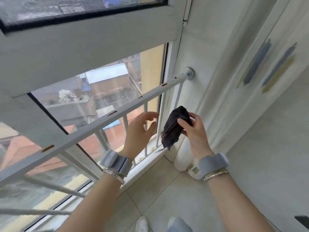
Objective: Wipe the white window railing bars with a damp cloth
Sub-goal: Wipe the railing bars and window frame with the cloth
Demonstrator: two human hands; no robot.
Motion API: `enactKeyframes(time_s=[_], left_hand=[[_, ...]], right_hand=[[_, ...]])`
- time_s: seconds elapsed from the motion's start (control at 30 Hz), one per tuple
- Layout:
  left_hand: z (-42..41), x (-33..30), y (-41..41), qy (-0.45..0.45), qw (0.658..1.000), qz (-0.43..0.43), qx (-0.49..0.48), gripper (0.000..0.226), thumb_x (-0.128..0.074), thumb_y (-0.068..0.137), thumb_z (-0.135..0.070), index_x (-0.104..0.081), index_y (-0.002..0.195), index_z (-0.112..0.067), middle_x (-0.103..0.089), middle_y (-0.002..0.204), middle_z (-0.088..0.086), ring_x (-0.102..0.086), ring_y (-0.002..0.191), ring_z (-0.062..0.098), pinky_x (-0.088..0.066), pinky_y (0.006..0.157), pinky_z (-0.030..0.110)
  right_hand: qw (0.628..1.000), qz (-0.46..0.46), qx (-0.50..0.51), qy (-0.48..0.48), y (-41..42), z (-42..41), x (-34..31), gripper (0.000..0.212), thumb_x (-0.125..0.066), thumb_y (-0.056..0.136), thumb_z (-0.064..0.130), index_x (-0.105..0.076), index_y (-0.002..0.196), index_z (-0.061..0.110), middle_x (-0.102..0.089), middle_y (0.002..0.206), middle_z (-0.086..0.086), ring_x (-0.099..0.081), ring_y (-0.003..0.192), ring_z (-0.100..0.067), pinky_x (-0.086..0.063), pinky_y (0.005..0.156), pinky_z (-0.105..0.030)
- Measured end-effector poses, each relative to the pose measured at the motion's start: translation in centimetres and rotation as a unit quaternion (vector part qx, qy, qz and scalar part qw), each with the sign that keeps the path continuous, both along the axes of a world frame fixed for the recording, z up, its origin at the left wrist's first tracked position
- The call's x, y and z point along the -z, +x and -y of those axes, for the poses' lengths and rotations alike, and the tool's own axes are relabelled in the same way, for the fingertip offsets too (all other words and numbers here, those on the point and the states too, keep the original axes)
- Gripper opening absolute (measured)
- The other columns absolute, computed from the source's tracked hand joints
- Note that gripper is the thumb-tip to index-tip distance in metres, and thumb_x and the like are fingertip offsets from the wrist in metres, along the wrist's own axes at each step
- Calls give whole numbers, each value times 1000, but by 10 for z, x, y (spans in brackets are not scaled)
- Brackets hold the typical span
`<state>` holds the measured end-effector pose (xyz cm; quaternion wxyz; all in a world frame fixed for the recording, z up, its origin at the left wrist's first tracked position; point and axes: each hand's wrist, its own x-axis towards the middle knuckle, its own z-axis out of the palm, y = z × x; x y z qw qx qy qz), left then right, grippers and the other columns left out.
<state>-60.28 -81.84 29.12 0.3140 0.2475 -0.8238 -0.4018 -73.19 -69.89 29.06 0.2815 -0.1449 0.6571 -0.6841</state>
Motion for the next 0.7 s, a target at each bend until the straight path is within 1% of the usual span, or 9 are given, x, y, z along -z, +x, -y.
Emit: enactKeyframes(time_s=[0.07,0.17,0.23,0.3,0.4,0.5,0.57,0.63,0.7], left_hand=[[18,1,-10,-50,997,26,-47,25,-61,83,-10,-62,104,-25,-63,104,-12,-57,93,6,-42,85,22],[42,-2,-43,-104,983,84,-122,27,-64,83,-18,-60,110,-22,-61,109,-5,-52,98,10,-38,84,23],[55,-3,-52,-148,971,120,-143,34,-66,82,-24,-59,115,-20,-61,113,-1,-52,103,18,-40,86,30],[66,-3,-56,-179,957,170,-155,44,-68,80,-33,-56,120,-19,-60,117,3,-52,107,24,-38,92,37],[82,-3,-65,-205,933,239,-176,55,-69,76,-45,-54,122,-19,-60,119,3,-55,106,23,-36,95,38],[89,-7,-65,-170,941,230,-179,50,-71,72,-48,-60,114,-22,-68,105,-5,-64,91,13,-44,91,36],[89,-7,-62,-150,944,226,-188,47,-71,71,-48,-63,109,-23,-70,96,-9,-66,84,10,-49,88,38],[87,-6,-60,-152,945,215,-192,46,-72,70,-48,-64,106,-22,-71,91,-8,-66,79,10,-51,86,41],[85,-5,-61,-158,944,204,-203,44,-72,70,-47,-66,103,-20,-72,88,-6,-64,74,9,-51,85,42]], right_hand=[[1000,-23,20,7,-22,7,3,23,-67,84,12,-53,100,21,-64,94,0,-62,89,-18,-51,90,-40],[997,-80,7,21,-76,26,2,19,-69,83,17,-56,95,25,-65,91,-4,-62,85,-18,-53,86,-38],[990,-138,8,24,-97,34,-4,18,-69,83,20,-57,96,23,-64,88,-1,-61,80,-10,-53,79,-28],[977,-211,17,21,-118,45,-13,18,-69,83,21,-57,97,21,-63,82,6,-58,72,2,-47,71,-15],[964,-265,24,2,-158,73,-28,23,-69,84,22,-57,104,17,-63,87,8,-59,77,2,-47,74,-12],[954,-297,-43,15,-188,109,-35,31,-65,87,22,-57,115,12,-61,97,7,-58,86,-5,-44,80,-10],[918,-372,-122,63,-202,130,-23,34,-56,90,31,-58,116,10,-62,101,1,-57,95,-14,-42,87,-19],[851,-479,-175,126,-208,141,-2,51,-39,90,45,-60,113,5,-63,108,-12,-54,104,-29,-36,94,-33],[793,-560,-182,157,-208,146,20,60,-28,91,46,-59,117,2,-57,125,-19,-46,123,-35,-27,107,-45]])
